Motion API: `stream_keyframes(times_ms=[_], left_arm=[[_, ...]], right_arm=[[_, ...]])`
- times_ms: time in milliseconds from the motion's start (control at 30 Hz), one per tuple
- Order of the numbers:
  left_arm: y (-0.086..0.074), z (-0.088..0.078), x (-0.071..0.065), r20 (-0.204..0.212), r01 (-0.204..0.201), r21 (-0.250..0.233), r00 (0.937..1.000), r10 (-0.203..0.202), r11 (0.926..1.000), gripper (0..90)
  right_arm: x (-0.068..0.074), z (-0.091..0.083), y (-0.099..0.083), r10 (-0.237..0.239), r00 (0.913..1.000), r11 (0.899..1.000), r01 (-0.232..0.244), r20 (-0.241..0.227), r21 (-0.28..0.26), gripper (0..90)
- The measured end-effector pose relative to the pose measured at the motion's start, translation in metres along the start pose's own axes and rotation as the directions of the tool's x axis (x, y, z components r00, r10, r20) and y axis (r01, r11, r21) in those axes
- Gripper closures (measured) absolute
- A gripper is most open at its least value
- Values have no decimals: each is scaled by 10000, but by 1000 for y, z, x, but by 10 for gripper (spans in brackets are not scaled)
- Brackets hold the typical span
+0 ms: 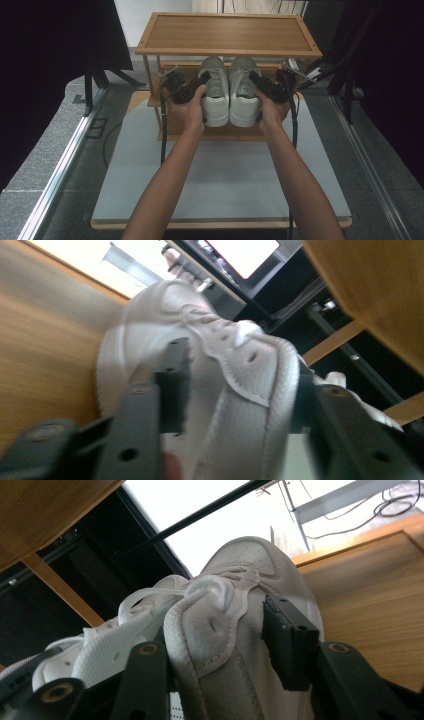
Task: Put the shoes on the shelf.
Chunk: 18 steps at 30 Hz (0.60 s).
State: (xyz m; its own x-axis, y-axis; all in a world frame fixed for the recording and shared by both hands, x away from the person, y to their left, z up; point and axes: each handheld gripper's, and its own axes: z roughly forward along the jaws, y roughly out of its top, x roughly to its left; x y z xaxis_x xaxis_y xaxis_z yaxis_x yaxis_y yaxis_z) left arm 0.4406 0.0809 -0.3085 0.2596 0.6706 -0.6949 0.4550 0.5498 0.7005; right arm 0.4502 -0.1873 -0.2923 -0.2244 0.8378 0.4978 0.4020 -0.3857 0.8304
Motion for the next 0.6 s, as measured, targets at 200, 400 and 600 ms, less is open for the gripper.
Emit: stream_keyframes(times_ms=[200, 400, 600], left_arm=[[5, -14, -15, 669, -1128, -305, 9912, 1146, 9931, 517], [10, -35, -17, 716, -1941, -387, 9779, 1965, 9802, 638], [8, -69, -13, 1333, -2883, -324, 9477, 2900, 9570, 801]], right_arm=[[4, -10, 5, -539, 9966, 9945, 480, -620, -926, 462], [10, -31, 6, -1407, 9843, 9878, 1324, -1067, -816, 519], [6, -67, 1, -2241, 9603, 9738, 2138, -1660, -776, 722]])
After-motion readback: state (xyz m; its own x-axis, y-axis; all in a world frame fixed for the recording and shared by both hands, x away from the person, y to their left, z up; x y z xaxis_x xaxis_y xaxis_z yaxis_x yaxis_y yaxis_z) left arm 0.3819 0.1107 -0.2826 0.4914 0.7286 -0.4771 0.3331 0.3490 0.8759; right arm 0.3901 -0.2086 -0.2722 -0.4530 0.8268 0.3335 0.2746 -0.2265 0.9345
